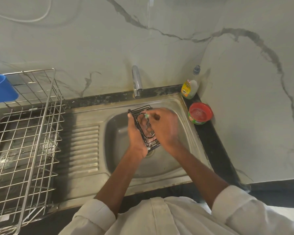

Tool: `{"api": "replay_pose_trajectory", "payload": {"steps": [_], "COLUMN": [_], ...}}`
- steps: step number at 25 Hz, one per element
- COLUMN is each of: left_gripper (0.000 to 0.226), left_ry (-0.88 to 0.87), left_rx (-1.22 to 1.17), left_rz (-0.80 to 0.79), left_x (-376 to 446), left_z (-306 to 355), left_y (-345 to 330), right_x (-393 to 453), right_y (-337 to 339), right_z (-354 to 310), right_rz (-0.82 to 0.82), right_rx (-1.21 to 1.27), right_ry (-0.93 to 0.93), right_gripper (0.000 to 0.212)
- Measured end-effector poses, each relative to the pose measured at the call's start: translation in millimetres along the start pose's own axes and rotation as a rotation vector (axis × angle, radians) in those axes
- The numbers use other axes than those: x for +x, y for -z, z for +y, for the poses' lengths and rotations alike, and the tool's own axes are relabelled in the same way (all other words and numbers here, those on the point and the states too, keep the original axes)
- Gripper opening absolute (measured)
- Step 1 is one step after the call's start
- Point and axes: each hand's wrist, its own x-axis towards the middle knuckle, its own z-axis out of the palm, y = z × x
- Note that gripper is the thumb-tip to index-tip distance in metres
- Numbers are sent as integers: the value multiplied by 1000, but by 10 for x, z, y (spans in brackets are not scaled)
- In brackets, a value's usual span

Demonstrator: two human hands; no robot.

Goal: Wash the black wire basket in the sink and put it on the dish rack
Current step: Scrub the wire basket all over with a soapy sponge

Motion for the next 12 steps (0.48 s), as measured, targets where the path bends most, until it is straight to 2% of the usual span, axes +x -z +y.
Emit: {"api": "replay_pose_trajectory", "payload": {"steps": [3, 5, 8, 10, 12], "left_gripper": [74, 82, 93, 96, 95], "left_ry": [40, 44, 47, 53, 64], "left_rx": [11, -23, -4, 37, 64], "left_rz": [-47, -58, -77, -76, -107], "left_x": [20, 70, 116, 107, 59], "left_z": [-5, 73, 99, 76, 45], "left_y": [19, 114, 222, 245, 210], "right_x": [214, 44, -396, -537, -437], "right_y": [-33, 0, 132, 187, 183], "right_z": [-35, 16, 191, 294, 302], "right_rz": [4, -68, -162, -174, -111], "right_rx": [28, -79, -68, -41, -18], "right_ry": [0, 104, 183, 156, 58], "right_gripper": [11, 13, 19, 24, 24]}}
